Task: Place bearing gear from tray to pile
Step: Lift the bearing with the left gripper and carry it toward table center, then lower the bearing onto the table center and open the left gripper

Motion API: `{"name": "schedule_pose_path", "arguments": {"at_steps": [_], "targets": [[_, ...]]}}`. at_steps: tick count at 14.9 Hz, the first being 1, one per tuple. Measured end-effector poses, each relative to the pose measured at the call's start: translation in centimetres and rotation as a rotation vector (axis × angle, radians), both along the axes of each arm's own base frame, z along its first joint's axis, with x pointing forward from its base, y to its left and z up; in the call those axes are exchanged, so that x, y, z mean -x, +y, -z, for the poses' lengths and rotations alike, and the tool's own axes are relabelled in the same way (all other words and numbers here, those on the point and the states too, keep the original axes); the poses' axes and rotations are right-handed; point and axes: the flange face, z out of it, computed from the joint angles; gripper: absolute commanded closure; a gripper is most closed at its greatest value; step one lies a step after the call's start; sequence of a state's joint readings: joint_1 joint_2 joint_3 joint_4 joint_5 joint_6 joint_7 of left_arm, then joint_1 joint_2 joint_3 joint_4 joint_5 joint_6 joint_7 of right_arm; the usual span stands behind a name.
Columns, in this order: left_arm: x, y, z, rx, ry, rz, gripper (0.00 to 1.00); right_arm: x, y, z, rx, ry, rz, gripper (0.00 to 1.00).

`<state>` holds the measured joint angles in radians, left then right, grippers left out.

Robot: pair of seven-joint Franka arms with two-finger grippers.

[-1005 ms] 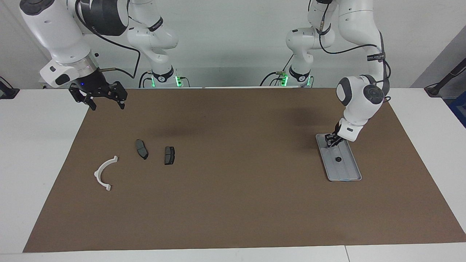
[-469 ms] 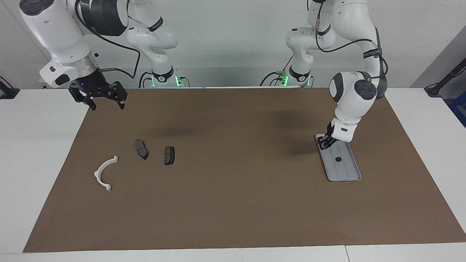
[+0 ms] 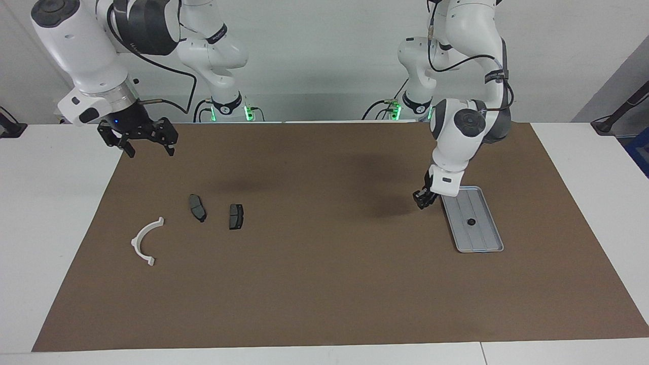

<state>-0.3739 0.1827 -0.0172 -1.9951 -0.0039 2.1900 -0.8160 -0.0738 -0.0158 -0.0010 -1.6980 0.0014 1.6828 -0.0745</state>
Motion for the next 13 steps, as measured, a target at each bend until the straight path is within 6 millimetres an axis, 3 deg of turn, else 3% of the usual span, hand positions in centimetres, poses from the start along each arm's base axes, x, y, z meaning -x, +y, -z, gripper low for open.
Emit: {"name": "schedule_pose_path", "arguments": {"at_steps": [4, 7, 11, 13], "targets": [[-0.1, -6.0, 1.8, -0.015, 0.033, -0.025, 1.00, 0.1, -0.9, 0.8, -0.001, 0.006, -0.007, 0.00], [0.1, -6.7, 3.3, -0.027, 0.055, -0.037, 1.00, 0.0, -0.8, 1.2, -0.001, 0.007, -0.011, 0.00], [0.1, -6.6, 3.6, -0.030, 0.058, -0.067, 1.00, 0.0, -0.8, 1.4, -0.001, 0.007, -0.021, 0.00], [0.7, -7.7, 3.9, -0.023, 0.045, -0.087, 1.00, 0.0, -0.8, 1.5, -0.001, 0.008, -0.027, 0.00]]}}
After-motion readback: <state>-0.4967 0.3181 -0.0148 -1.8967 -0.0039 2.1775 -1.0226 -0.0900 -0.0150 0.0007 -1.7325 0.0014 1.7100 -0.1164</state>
